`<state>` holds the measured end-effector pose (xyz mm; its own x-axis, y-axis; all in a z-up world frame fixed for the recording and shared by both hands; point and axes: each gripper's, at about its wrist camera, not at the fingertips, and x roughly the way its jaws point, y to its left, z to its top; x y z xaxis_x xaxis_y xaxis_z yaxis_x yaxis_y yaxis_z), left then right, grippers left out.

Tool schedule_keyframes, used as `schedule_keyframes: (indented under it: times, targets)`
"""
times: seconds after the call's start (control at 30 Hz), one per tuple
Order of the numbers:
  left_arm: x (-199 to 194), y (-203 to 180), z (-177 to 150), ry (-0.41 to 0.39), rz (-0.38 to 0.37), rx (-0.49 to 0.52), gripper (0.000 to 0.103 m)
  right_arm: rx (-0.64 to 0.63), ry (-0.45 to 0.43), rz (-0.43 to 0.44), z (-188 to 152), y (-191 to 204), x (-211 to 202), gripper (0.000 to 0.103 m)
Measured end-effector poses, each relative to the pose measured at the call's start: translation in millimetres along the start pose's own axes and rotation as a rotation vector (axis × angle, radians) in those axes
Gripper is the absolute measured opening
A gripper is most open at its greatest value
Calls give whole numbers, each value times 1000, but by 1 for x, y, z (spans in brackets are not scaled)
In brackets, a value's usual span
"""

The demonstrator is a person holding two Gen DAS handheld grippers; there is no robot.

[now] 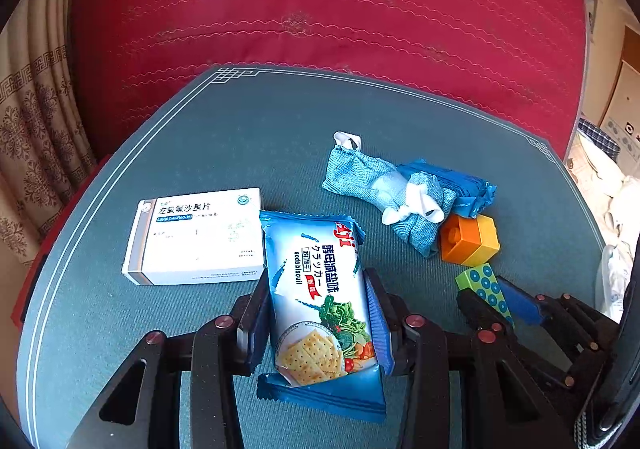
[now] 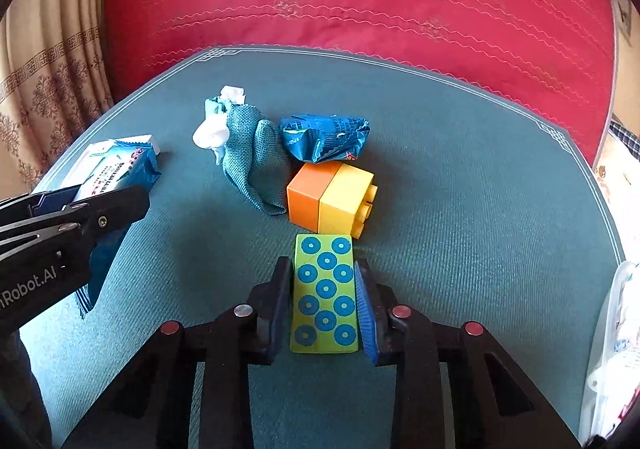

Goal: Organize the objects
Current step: 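Carry the green dotted block into the clear bowl and open the right tool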

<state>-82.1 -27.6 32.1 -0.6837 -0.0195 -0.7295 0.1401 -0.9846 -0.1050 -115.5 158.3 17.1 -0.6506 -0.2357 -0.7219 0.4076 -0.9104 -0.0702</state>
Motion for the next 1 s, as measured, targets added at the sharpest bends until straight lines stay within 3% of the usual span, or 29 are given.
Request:
schedule_keyframes:
  times: [0.4,1.0]
  targets:
    - [-3,-8,-2,-7,-18,24,45,126,-2,31,-23,-32,-27,30]
    - [-11,-51,-19,-22,-74,159,45,255,-81,6,-52,-74,-89,30]
